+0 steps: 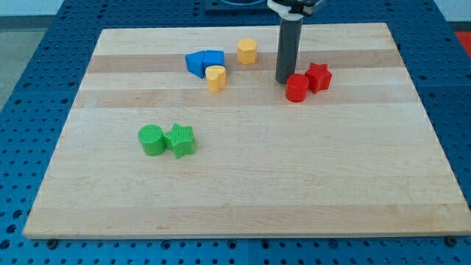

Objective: Move the red star towards the center right of the board

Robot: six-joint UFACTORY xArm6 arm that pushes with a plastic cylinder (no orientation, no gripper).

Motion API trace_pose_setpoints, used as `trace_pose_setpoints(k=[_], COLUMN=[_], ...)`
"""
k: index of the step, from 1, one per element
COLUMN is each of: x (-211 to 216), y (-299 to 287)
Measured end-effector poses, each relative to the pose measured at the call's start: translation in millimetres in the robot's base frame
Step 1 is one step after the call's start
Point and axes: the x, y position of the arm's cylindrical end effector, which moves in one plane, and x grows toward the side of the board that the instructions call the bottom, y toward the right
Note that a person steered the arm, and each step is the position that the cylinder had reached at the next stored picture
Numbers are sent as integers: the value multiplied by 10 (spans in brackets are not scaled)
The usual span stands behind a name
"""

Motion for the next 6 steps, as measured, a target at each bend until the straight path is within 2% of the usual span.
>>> trace_pose_setpoints(k=[2, 3, 5, 6], x=[-116, -270, -276, -276], y=[104, 327, 1220, 1312])
